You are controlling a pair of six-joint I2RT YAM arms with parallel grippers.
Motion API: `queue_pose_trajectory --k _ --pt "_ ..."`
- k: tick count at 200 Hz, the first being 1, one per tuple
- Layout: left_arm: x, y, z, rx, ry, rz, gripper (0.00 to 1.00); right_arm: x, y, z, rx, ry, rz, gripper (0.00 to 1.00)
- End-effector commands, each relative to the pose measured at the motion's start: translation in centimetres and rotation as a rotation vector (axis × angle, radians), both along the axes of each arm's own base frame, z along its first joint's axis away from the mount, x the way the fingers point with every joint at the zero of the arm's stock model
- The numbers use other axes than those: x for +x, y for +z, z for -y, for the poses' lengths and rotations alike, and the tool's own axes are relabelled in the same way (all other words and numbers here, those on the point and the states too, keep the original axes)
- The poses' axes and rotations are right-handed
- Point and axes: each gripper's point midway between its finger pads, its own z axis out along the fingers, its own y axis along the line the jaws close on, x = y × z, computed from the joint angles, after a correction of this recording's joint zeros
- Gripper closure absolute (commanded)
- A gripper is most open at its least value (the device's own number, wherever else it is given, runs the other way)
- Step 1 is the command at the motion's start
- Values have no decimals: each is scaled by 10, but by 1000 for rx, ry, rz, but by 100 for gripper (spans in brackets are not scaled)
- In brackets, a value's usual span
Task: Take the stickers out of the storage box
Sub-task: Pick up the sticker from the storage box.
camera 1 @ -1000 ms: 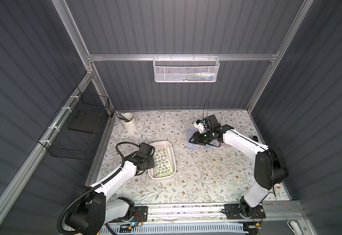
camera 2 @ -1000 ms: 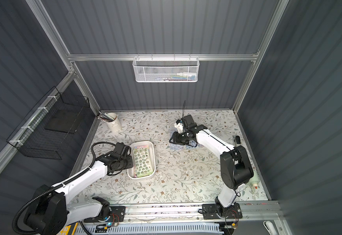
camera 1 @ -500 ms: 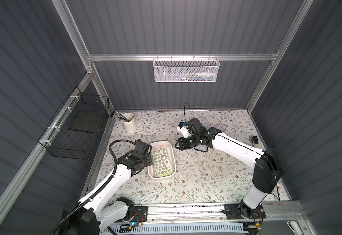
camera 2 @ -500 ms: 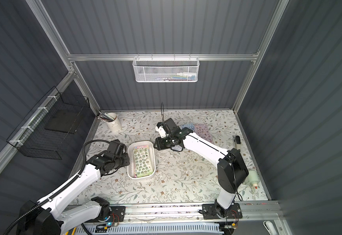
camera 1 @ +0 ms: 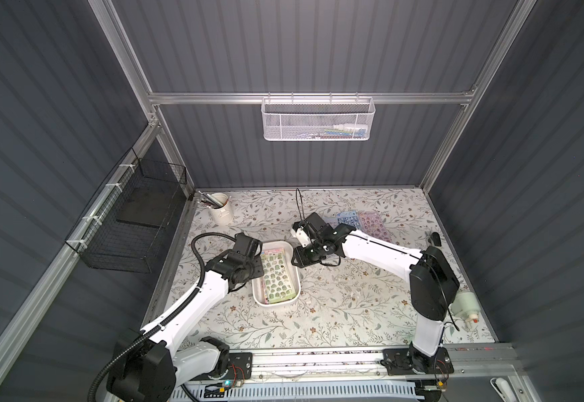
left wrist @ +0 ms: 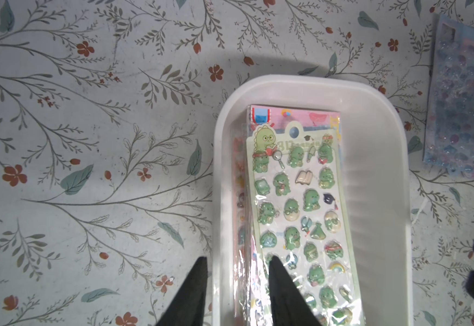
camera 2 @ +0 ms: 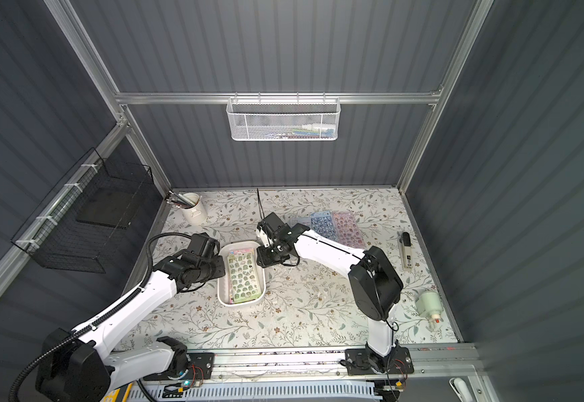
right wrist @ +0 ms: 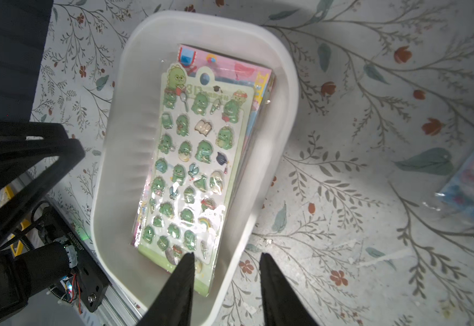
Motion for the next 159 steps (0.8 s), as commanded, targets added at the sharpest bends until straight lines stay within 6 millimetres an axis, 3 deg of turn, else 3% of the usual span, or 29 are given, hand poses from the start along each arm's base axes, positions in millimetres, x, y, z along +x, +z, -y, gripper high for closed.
queue_pose_trajectory --k 1,62,118,159 --pt "-7 -17 -10 57 0 -29 61 -6 6 -13 -5 31 16 59" --pt "-8 -44 -9 58 10 -58 67 -4 -17 -43 -60 67 -12 57" --pt "-4 -56 -6 41 20 -56 80 16 -40 -37 -204 16 46 54" --pt "-2 -54 -5 30 24 -38 82 21 -55 -35 -277 -1 72 52"
